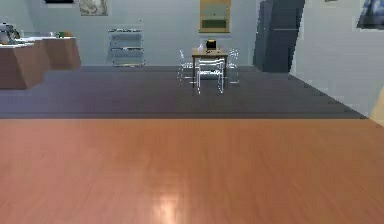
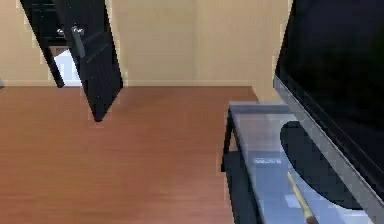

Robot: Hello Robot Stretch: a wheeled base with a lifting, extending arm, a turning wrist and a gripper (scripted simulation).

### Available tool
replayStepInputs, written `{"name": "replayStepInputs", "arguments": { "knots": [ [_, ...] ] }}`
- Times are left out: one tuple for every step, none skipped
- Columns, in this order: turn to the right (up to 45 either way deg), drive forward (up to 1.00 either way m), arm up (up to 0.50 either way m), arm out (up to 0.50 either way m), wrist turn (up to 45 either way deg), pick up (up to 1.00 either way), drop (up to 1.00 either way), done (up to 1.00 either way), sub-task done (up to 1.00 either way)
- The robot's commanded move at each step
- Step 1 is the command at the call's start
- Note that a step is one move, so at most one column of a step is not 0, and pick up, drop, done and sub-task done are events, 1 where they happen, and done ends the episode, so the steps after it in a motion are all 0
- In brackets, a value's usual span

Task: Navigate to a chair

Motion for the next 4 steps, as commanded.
{"name": "replayStepInputs", "arguments": {
  "knots": [
    [-45.0,0.00,0.00,0.00,0.0,0.00,0.00,0.00,0.00],
    [-18.0,0.00,0.00,0.00,0.0,0.00,0.00,0.00,0.00],
    [0.0,0.15,0.00,0.00,0.0,0.00,0.00,0.00,0.00],
    [-9.0,0.00,0.00,0.00,0.0,0.00,0.00,0.00,0.00]
  ]
}}
